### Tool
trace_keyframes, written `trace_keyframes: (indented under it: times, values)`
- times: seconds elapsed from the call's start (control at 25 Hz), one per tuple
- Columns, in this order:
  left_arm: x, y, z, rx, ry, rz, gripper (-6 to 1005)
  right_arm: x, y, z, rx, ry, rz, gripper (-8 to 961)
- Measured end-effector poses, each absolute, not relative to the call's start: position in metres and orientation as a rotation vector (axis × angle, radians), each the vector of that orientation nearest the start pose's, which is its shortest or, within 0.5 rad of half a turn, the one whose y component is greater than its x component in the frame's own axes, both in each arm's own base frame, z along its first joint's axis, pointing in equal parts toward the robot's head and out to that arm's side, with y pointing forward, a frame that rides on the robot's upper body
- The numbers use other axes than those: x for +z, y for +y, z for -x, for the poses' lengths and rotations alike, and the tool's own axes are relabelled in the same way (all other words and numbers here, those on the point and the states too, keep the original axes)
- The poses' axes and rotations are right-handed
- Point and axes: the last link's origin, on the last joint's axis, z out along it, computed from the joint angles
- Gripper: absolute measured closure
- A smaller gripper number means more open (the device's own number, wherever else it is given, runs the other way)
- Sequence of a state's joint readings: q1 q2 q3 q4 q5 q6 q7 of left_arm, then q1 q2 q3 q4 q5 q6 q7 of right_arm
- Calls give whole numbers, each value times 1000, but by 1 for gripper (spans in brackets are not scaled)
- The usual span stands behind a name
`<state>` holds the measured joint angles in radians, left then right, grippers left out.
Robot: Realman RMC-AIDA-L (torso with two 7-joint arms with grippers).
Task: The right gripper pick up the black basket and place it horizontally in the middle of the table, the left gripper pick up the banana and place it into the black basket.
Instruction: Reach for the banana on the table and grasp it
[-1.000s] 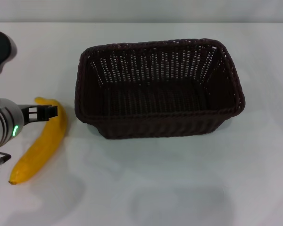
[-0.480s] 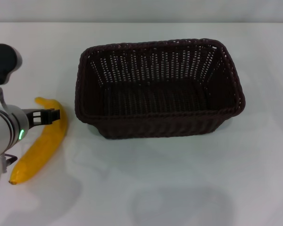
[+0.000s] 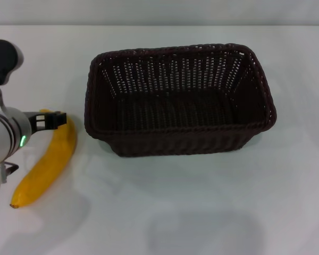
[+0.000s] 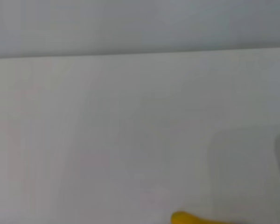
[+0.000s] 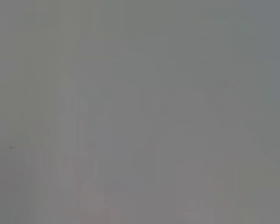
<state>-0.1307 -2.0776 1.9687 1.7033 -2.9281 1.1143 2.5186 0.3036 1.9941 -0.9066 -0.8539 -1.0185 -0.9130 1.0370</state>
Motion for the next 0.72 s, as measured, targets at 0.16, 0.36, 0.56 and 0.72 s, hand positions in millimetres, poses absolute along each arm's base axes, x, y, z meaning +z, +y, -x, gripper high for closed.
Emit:
trace_keyframes:
  times: [0.16,0.36,0.56,0.72]
  values:
    - [-5,312,221,143,-1176,1638,189,152,378,-306,755,426,1683,113]
    - [-9,315,221,142,-1171,1647,190,152,379,-305,757,424,1684,114]
    - [-11,317,220,131,-1164,1654,191,151,379,-304,757,422,1689,114]
    - [-12,317,218,131,-1162,1659,192,152,379,-303,758,417,1691,114]
